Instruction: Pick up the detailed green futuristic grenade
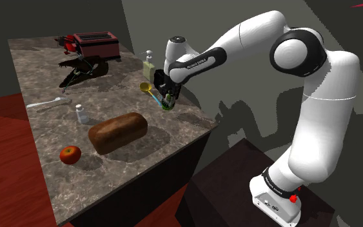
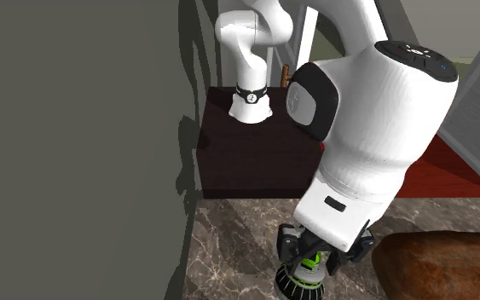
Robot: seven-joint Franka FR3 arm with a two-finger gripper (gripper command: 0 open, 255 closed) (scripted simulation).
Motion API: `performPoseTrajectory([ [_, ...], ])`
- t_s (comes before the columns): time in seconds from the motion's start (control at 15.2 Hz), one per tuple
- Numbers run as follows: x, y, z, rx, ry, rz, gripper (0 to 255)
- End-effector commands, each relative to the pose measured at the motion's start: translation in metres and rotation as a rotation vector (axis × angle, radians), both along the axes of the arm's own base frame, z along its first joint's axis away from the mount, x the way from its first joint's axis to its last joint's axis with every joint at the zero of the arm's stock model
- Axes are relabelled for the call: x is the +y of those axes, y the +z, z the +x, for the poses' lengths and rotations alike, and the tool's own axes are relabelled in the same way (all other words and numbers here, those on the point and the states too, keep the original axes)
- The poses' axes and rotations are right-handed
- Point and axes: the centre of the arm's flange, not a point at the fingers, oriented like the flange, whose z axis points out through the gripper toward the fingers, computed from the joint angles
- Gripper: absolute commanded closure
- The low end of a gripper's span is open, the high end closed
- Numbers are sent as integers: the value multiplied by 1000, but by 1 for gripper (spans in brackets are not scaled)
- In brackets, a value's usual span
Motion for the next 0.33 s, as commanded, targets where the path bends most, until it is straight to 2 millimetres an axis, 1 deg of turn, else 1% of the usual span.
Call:
performPoseTrajectory([
  [0.0, 0, 12, -1, -1, 0, 0, 255],
  [0.13, 0, 23, -1, -1, 0, 0, 255],
  [0.26, 0, 23, -1, -1, 0, 0, 255],
])
